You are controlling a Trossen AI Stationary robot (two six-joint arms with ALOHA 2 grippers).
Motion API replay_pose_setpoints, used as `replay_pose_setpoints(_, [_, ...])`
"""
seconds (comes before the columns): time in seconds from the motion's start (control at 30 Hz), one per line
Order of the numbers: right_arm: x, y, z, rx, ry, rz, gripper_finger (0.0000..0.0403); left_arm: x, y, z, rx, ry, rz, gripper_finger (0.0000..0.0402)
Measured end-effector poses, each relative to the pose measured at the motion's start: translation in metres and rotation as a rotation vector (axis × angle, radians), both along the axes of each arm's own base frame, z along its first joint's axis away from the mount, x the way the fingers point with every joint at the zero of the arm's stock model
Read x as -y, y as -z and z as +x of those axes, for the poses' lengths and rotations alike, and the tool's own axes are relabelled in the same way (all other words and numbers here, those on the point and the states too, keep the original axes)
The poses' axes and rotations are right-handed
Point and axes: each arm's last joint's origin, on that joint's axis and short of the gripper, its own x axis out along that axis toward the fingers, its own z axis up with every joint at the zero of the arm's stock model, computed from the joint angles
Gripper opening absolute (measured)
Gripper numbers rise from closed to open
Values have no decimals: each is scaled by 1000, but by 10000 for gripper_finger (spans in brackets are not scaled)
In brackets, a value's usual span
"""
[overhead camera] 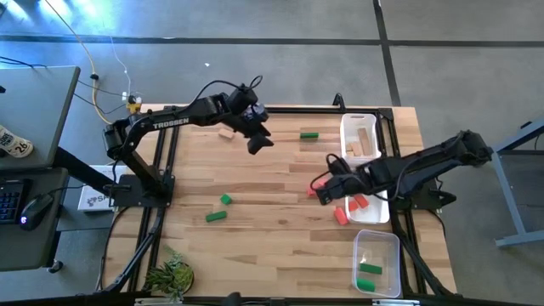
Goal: Sort & place blocks by color
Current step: Put the orange block into the bottom white bin
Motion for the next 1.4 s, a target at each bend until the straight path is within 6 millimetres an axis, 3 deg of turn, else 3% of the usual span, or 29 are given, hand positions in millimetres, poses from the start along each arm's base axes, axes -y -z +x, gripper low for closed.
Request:
replay_pose_setpoints(0.3, [-10,9,-23,-249,6,155,110,3,5,-5,-76,9,-18,232])
replay_pose_setpoints(0.57, [-5,12,-43,-456,79,140,110,12,12,-11,-186,14,-75,232])
replay_pose_setpoints(0.97, [2,15,-55,-596,146,-20,117,64,36,-11,-563,-91,-5,232])
replay_pose_setpoints(1.17, [1,40,-61,-666,64,36,118,93,49,-7,-600,-123,-56,232])
replay_pose_setpoints(1.4, [3,63,-70,-724,14,51,119,117,51,-4,-646,-219,-51,232])
